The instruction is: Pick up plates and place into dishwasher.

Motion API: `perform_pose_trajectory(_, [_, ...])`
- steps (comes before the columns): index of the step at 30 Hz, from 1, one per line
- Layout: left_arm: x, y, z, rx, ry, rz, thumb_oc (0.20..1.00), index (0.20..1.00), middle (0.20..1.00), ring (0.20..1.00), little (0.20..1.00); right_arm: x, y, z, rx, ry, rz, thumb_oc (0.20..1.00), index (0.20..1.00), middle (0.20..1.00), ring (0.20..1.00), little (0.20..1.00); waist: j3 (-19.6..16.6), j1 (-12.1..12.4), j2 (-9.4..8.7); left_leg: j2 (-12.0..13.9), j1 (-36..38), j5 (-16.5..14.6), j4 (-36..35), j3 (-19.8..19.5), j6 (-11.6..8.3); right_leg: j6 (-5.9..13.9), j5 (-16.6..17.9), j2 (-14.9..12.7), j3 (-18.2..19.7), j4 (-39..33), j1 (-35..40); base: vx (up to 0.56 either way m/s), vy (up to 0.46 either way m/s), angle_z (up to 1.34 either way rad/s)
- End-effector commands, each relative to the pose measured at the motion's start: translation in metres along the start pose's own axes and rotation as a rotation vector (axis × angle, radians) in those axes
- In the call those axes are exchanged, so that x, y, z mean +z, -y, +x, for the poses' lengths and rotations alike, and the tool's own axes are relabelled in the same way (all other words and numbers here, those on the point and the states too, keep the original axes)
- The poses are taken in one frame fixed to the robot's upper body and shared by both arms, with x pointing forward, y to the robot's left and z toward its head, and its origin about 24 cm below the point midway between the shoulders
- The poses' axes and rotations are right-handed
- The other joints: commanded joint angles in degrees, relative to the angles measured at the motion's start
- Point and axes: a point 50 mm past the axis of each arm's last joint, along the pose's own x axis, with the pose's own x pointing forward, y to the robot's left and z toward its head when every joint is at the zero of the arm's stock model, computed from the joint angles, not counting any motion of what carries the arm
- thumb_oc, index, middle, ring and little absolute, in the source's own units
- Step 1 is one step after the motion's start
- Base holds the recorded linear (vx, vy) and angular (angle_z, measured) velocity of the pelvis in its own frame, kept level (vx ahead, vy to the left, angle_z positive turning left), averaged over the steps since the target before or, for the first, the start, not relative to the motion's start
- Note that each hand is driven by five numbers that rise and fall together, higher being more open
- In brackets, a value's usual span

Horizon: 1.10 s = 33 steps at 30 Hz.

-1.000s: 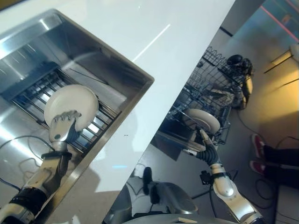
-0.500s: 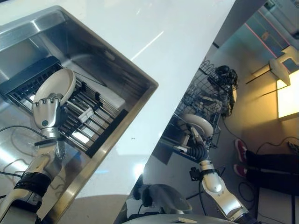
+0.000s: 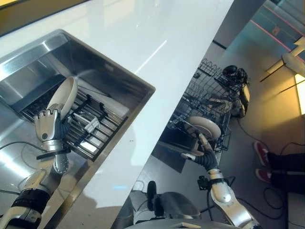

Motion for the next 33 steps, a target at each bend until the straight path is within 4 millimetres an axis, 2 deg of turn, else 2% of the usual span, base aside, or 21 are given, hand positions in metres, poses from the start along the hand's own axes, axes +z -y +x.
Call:
perform_pose_trajectory(1, [0.032, 0.002, -0.033, 0.105, -0.049, -0.312, 0.200, 0.200, 0.200, 0.200, 0.200, 0.018, 0.015, -0.005, -0.035, 0.115, -0.024, 1.000, 1.000, 1.000, 1.000, 1.000, -5.14, 2.67, 0.12, -2.09, -2.06, 2.60, -1.18, -2.12, -0.30, 0.77, -3.64, -0.87, -1.68, 4.67, -5.78, -0.09, 0.051, 0.00])
perform_pose_trajectory(6, [0.048, -0.024, -0.045, 0.132, 0.036, -0.437, 0.200, 0.200, 0.200, 0.200, 0.200, 0.027, 0.042, -0.020, -0.075, 0.145, -0.048, 1.000, 1.000, 1.000, 1.000, 1.000, -5.94, 2.40, 1.31, -2.56, -0.58, 2.03, -1.43, -1.70, -0.48, 0.11, -5.41, -1.45, -2.20, 5.08, -4.25, -0.14, 0.054, 0.07])
perform_pose_trajectory(10, [0.053, -0.038, -0.055, 0.125, 0.048, -0.500, 0.200, 0.200, 0.200, 0.200, 0.200, 0.030, 0.062, -0.029, -0.108, 0.160, -0.078, 1.000, 1.000, 1.000, 1.000, 1.000, -7.43, 1.94, 2.29, -2.74, 0.81, 1.20, -1.23, -1.11, -0.98, -0.29, -7.04, -2.00, -2.28, 4.92, -2.23, -0.13, 0.062, 0.08])
perform_pose_trajectory(15, [0.060, -0.049, -0.065, 0.119, 0.068, -0.572, 0.200, 0.200, 0.200, 0.200, 0.200, 0.032, 0.088, -0.035, -0.160, 0.164, -0.115, 1.000, 1.000, 1.000, 1.000, 1.000, -10.62, 1.04, 3.30, -2.69, 4.09, 0.70, -3.12, -0.60, -2.14, -1.15, -8.43, -2.17, -1.92, 1.60, 2.75, -0.10, 0.036, 0.09])
perform_pose_trajectory(19, [0.069, -0.051, -0.062, 0.099, 0.108, -0.647, 0.200, 0.200, 0.200, 0.200, 0.200, 0.041, 0.099, -0.031, -0.184, 0.208, -0.139, 1.000, 1.000, 1.000, 1.000, 1.000, -12.93, 0.16, 3.99, -2.30, 5.50, 1.62, -5.20, -0.41, -3.15, -1.70, -8.21, -1.93, -1.32, -0.62, 4.62, -0.15, 0.025, 0.08])
perform_pose_trajectory(27, [0.106, -0.051, -0.039, 0.010, 0.295, -0.900, 0.200, 0.200, 0.200, 0.200, 0.200, 0.089, 0.108, -0.010, -0.192, 0.491, -0.193, 1.000, 1.000, 1.000, 1.000, 1.000, -16.64, -1.60, 6.42, -1.34, 6.55, 2.62, -8.43, -0.47, -4.43, -2.66, -9.14, -1.53, -0.46, -2.82, 5.99, -0.24, 0.040, 0.01])
perform_pose_trajectory(33, [0.149, -0.059, -0.016, -0.035, 0.565, -1.070, 0.200, 0.200, 0.200, 0.200, 0.200, 0.137, 0.101, 0.016, -0.124, 0.744, -0.175, 1.000, 1.000, 1.000, 1.000, 1.000, -18.64, -1.80, 8.32, -1.09, 6.28, 3.39, -10.68, -1.27, -4.21, -3.58, -9.65, -1.29, -1.45, -4.00, 5.92, -0.29, 0.040, 0.04])
